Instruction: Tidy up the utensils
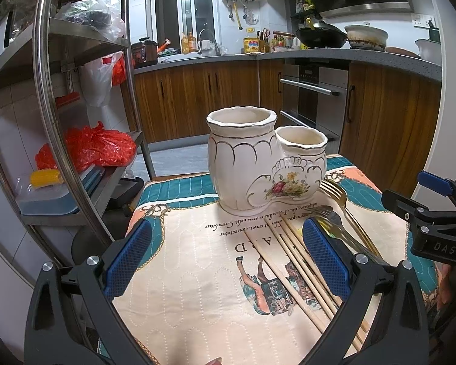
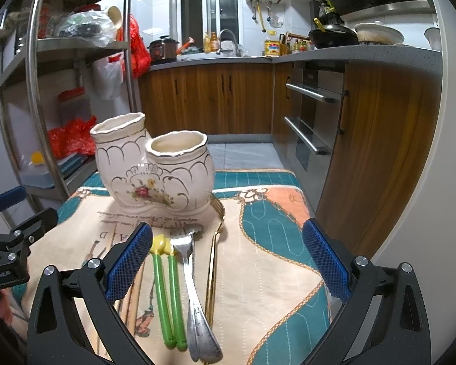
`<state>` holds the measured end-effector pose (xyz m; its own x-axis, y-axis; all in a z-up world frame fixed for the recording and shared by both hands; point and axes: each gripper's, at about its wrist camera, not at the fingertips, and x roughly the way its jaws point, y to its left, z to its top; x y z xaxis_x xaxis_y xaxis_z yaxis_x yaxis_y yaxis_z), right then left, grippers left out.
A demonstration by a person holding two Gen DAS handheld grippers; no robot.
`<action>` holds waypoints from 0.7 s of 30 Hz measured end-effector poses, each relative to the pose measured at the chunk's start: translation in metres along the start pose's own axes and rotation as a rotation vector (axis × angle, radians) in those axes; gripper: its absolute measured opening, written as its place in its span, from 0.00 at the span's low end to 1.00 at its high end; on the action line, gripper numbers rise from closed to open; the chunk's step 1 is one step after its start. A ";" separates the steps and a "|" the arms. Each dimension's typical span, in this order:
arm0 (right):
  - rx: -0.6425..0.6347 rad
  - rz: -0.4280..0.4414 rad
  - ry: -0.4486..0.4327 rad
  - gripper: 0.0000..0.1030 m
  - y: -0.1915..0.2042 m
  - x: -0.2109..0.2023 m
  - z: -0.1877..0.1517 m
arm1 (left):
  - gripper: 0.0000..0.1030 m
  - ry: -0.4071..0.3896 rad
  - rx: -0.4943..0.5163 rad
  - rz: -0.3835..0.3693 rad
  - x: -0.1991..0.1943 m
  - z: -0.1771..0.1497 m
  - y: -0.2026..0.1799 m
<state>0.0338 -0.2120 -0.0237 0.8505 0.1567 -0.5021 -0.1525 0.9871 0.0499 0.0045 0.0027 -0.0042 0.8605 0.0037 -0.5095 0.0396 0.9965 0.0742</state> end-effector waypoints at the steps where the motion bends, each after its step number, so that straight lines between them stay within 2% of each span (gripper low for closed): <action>1: -0.003 -0.005 0.001 0.95 0.001 0.000 0.000 | 0.95 0.001 0.000 0.000 0.000 0.000 0.000; 21: -0.005 -0.018 0.010 0.95 0.000 0.003 0.002 | 0.95 0.016 0.001 0.002 0.004 -0.003 0.002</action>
<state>0.0375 -0.2109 -0.0237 0.8482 0.1385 -0.5112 -0.1398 0.9895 0.0362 0.0068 0.0048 -0.0087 0.8522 0.0073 -0.5231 0.0381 0.9964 0.0759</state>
